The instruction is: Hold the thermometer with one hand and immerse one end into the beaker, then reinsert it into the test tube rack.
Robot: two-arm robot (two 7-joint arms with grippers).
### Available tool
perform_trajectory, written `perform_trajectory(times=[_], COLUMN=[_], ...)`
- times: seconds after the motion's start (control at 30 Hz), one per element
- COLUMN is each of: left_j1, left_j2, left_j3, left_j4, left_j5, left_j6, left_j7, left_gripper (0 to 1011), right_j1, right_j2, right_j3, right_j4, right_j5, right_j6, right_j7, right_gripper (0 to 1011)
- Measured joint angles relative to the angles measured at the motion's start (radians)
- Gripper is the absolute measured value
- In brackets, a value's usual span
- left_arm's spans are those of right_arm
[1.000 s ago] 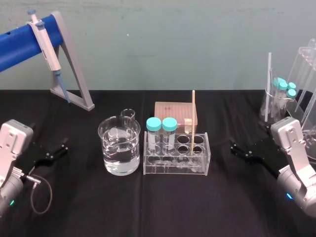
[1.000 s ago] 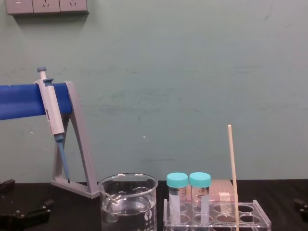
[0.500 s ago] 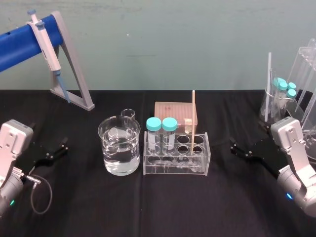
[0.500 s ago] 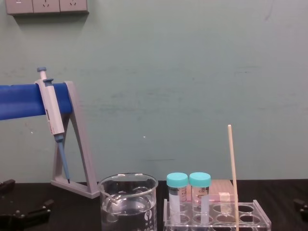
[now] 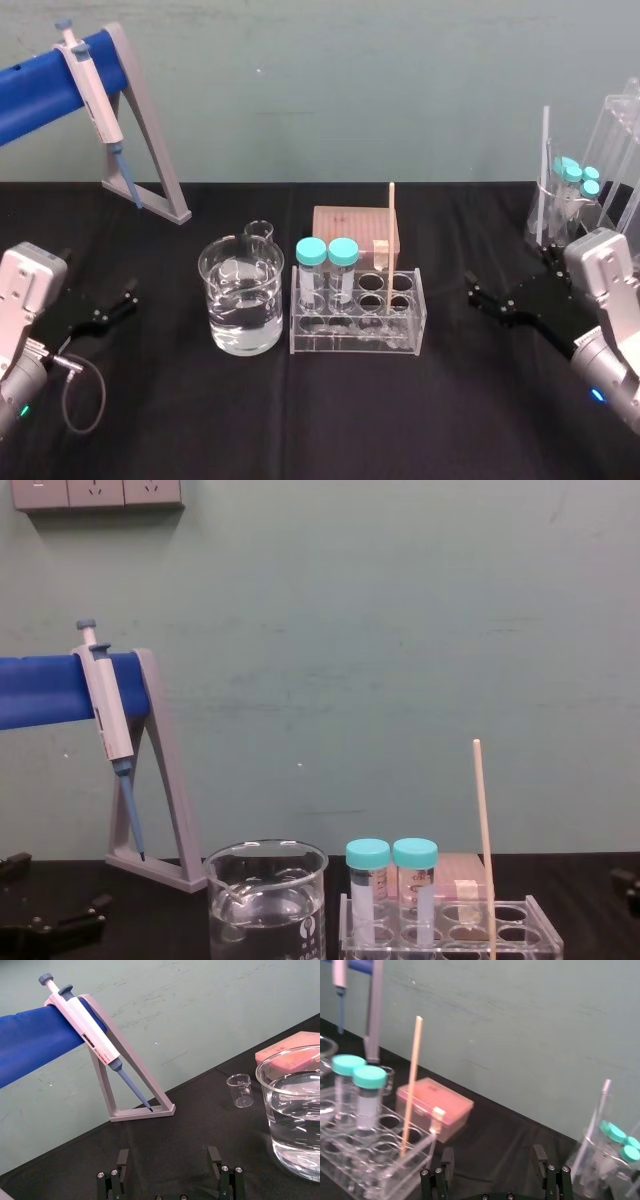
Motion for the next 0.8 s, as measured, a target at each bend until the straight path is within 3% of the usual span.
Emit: perform_trajectory(times=[0.17,0.3,0.43,0.57,0.8], left_j1=[0.0,0.0,0.0,0.0,0.0], left_j2=[0.0,0.0,0.0,0.0,0.0], left_j3=[0.0,0.0,0.0,0.0,0.0], left_j4=[0.0,0.0,0.0,0.0,0.0], left_j5=[0.0,0.0,0.0,0.0,0.0], left_j6=[0.0,0.0,0.0,0.0,0.0], left_j7=[0.0,0.0,0.0,0.0,0.0], left_gripper=[1004,1004,1004,1004,1004], right_j1=[0.006,0.043,0.083,0.127,0.169], right_j2=[0.023,0.04,0.042,0.033,0.001], right_j3=[0.014,0.017,0.015,0.011,0.021], right_j4=[-0.042,-0.064,-0.066,-0.048,-0.005], right_j5=[0.074,0.139,0.165,0.173,0.19], right_j6=[0.061,0.13,0.167,0.19,0.209], right_j7=[0.117,0.242,0.318,0.38,0.424], right_gripper=[1002,1002,1002,1002,1002])
